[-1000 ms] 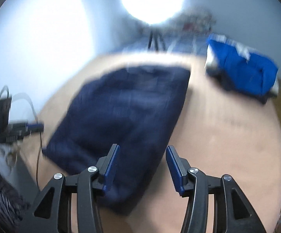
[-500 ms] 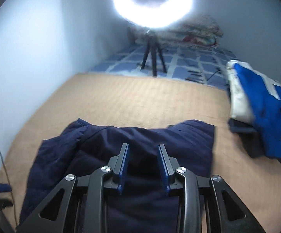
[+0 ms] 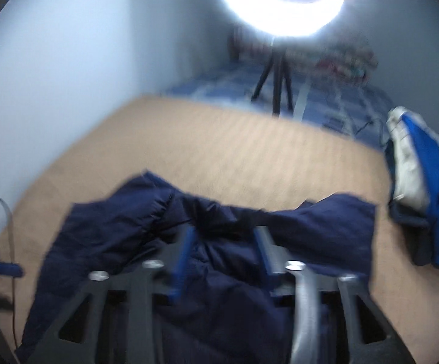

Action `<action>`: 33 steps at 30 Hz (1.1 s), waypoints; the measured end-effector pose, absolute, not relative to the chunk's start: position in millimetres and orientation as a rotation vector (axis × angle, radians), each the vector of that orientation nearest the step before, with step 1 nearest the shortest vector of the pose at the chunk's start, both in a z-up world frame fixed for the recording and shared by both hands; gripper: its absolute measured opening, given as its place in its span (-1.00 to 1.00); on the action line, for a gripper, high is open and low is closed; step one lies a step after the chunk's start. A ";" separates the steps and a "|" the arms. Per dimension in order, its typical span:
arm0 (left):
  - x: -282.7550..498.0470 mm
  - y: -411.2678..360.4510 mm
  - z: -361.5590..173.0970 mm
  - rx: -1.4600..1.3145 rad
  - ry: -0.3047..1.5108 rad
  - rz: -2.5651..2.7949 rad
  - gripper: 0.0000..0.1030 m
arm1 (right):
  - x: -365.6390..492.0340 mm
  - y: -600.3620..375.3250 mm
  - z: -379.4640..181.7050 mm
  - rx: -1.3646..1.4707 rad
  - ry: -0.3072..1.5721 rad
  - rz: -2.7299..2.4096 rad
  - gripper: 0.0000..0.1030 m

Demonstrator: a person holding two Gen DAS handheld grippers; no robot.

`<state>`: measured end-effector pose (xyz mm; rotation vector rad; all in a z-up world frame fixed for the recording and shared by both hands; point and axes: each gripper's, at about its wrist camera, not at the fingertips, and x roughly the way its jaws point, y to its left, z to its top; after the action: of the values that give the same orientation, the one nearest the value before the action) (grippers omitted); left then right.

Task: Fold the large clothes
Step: 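Grasp the folded jacket bundle with both tools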

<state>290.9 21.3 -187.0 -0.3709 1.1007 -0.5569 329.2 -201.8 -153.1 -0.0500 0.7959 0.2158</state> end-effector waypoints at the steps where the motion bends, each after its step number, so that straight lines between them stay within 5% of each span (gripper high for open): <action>1: 296.2 24.7 -190.2 -0.415 1.114 -0.562 0.53 | 314.1 -209.9 -142.9 -0.043 0.749 0.223 0.41; 3: 307.2 29.0 -198.1 -0.486 1.147 -0.581 0.59 | 290.6 -225.7 -132.0 -0.016 0.715 0.235 0.89; 5: 316.2 32.8 -208.0 -0.552 1.173 -0.591 0.59 | 266.9 -247.8 -129.2 0.044 0.718 0.249 1.00; 12: 344.6 46.0 -250.7 -0.799 1.238 -0.609 0.59 | 208.7 -329.8 -166.9 0.345 0.835 0.264 1.00; 23: 365.7 31.3 -260.8 -0.794 1.244 -0.710 0.59 | 200.6 -368.5 -241.7 0.709 0.948 0.397 1.00; 33: 392.6 -6.0 -258.6 -0.676 1.279 -0.717 0.59 | 225.3 -349.1 -251.5 0.691 0.932 0.493 0.91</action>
<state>392.6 -6.0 -258.6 -0.6760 1.2786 -0.7171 225.3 -349.1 -251.5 0.6906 0.9324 0.4934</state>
